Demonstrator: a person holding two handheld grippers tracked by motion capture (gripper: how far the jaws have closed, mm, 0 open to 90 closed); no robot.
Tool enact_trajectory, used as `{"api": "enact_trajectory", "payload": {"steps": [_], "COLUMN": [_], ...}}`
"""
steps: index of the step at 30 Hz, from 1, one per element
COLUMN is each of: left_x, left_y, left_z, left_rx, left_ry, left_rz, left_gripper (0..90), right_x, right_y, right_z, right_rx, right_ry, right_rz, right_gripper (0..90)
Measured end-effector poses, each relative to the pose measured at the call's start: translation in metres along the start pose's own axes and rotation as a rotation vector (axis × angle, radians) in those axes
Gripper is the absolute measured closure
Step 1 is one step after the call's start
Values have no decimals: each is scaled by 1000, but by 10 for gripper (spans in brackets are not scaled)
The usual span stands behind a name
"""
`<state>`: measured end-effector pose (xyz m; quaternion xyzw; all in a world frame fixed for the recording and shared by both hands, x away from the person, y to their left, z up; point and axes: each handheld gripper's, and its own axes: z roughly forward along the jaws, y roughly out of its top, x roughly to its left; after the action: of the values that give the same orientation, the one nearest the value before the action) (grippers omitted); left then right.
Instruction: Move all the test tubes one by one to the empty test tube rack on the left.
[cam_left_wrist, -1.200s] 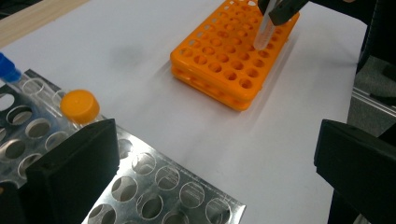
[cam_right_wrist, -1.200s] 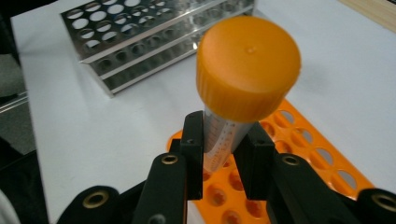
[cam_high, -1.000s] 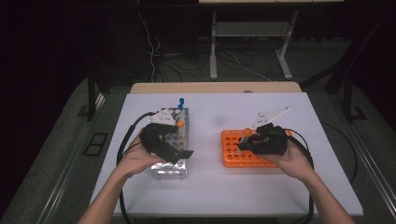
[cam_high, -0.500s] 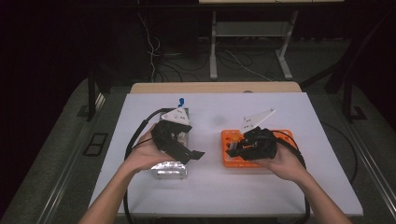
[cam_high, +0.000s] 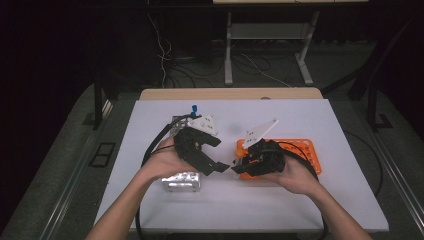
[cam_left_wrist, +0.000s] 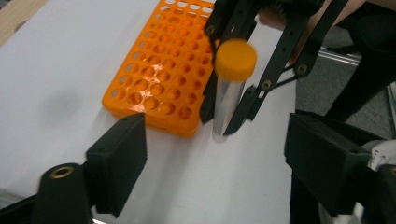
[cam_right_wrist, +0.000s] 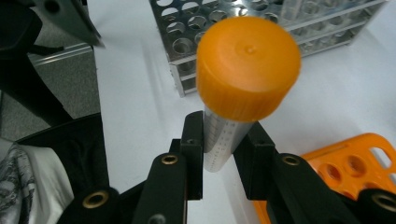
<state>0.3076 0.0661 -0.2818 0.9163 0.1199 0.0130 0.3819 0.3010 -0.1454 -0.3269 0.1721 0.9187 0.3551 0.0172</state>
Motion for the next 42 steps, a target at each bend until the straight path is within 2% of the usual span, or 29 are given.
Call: {"api": "enact_trajectory", "payload": {"steps": [12, 23, 29, 36, 42], "left_x": [-2, -2, -1, 2, 7], "left_y": [10, 9, 9, 9, 7], "left_z": [10, 15, 14, 6, -5], "left_rx": [39, 70, 79, 71, 50], "left_ry": [-54, -92, -90, -70, -26], "left_rz": [55, 76, 78, 75, 60], "left_gripper": [418, 679, 689, 690, 690], "right_x": [10, 15, 14, 11, 7], "right_y": [9, 13, 12, 8, -5], "right_z": [15, 23, 24, 15, 2], "right_rx": [27, 26, 21, -5, -40], "right_ry": [34, 45, 46, 42, 13], "right_rz": [-36, -51, -47, -10, 27], "right_gripper": [738, 737, 730, 553, 438]}}
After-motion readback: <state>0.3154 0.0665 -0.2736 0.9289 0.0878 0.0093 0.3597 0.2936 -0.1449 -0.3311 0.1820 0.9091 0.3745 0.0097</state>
